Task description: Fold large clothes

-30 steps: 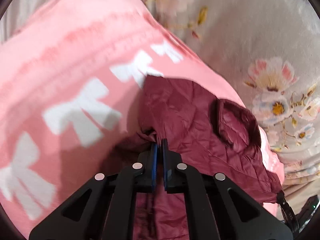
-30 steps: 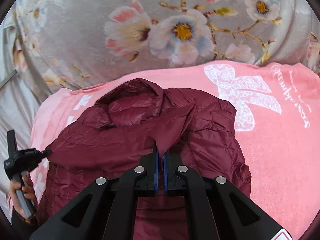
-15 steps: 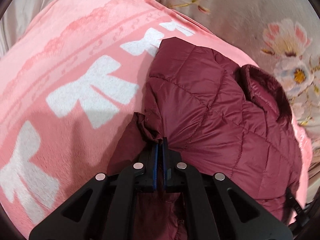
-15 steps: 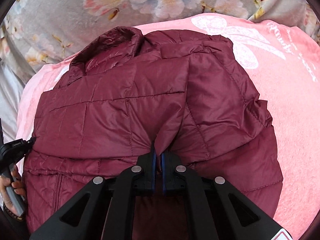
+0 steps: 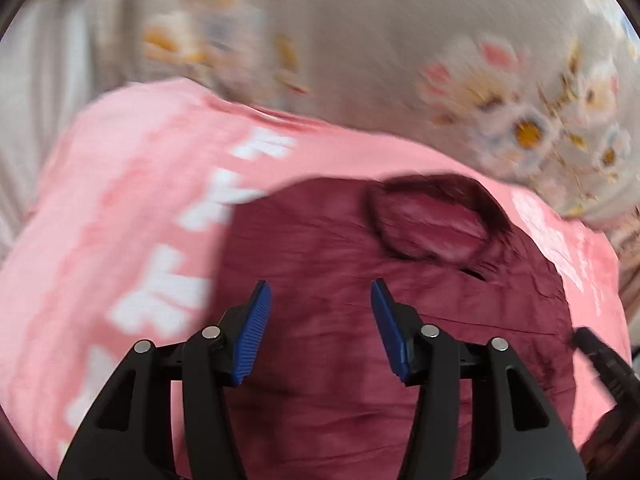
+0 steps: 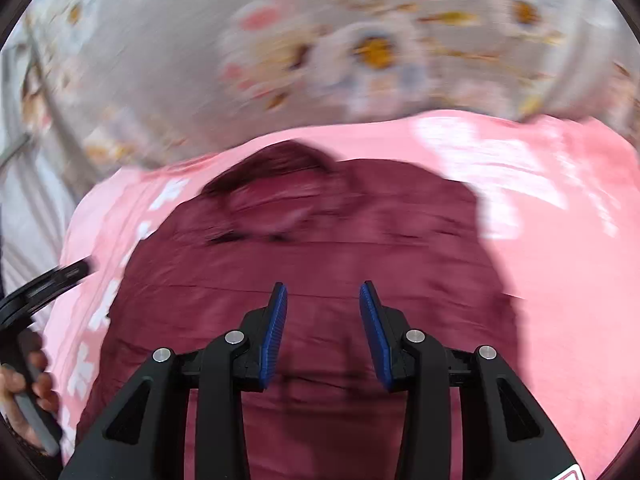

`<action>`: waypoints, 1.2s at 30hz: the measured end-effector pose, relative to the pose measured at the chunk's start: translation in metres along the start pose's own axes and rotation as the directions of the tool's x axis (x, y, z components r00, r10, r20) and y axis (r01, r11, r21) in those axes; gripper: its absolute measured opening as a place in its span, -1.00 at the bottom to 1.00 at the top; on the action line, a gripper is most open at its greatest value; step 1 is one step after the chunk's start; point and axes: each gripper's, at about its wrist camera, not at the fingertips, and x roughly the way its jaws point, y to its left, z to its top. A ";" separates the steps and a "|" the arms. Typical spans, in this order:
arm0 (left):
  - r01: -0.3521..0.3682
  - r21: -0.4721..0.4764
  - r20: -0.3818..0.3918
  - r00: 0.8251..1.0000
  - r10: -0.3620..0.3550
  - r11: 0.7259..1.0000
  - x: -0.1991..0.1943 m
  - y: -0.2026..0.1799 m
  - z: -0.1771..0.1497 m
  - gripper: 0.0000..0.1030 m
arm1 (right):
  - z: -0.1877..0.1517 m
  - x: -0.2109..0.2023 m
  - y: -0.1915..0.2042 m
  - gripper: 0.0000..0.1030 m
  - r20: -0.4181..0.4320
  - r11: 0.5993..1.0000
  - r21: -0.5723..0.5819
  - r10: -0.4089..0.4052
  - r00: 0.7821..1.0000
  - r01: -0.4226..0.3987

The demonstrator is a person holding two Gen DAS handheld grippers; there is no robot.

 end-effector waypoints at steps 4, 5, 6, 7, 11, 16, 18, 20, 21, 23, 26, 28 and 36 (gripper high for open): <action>-0.013 0.075 -0.067 0.998 0.018 0.997 0.040 -0.039 -0.021 -0.03 | -0.018 0.045 0.034 -0.25 -0.073 0.995 -0.098 -0.022 0.997 0.015; -0.022 0.082 -0.081 0.996 0.029 0.996 0.051 -0.043 -0.029 -0.03 | -0.023 0.054 0.036 -0.24 -0.086 0.994 -0.109 -0.036 0.996 0.026; -0.022 0.081 -0.101 0.994 0.031 0.996 0.060 -0.043 -0.036 -0.03 | -0.030 0.063 0.037 -0.25 -0.105 0.992 -0.120 -0.049 0.993 0.036; -0.020 0.077 -0.119 0.992 0.030 0.997 0.067 -0.044 -0.041 -0.03 | -0.038 0.074 0.036 -0.25 -0.130 0.992 -0.122 -0.055 0.990 0.039; -0.044 0.099 -0.098 0.994 0.054 0.994 0.081 -0.041 -0.062 -0.01 | -0.056 0.082 0.032 -0.26 -0.118 0.990 -0.134 -0.061 0.991 0.045; -0.069 0.118 -0.048 0.996 0.075 0.991 0.083 -0.044 -0.074 -0.01 | -0.066 0.082 0.037 -0.26 -0.089 0.984 -0.159 -0.089 0.992 0.074; -0.070 0.118 -0.042 0.996 0.075 0.991 0.084 -0.044 -0.076 -0.01 | -0.064 0.084 0.039 -0.26 -0.086 0.984 -0.162 -0.092 0.992 0.077; -0.070 0.117 -0.040 0.996 0.075 0.991 0.084 -0.043 -0.078 0.00 | -0.063 0.084 0.036 -0.26 -0.088 0.986 -0.153 -0.083 0.993 0.069; -0.075 0.122 -0.039 0.996 0.080 0.990 0.084 -0.044 -0.078 0.01 | -0.064 0.084 0.035 -0.26 -0.089 0.987 -0.148 -0.078 0.993 0.064; -0.082 0.128 -0.038 0.995 0.087 0.988 0.085 -0.047 -0.077 0.01 | -0.063 0.084 0.032 -0.26 -0.092 0.990 -0.134 -0.062 0.994 0.050; -0.074 0.123 -0.038 0.996 0.079 0.990 0.084 -0.046 -0.077 0.04 | -0.063 0.083 0.030 -0.20 -0.094 0.992 -0.122 -0.040 0.995 0.028; -0.016 0.099 -0.061 0.998 0.022 0.995 0.080 -0.040 -0.073 0.11 | -0.060 0.078 0.026 -0.13 -0.096 0.995 -0.096 0.003 0.995 -0.013; 0.196 -0.123 -0.080 0.975 -0.206 0.973 0.077 -0.011 0.016 0.29 | 0.027 0.055 -0.011 0.00 0.012 0.989 0.058 0.137 0.991 -0.137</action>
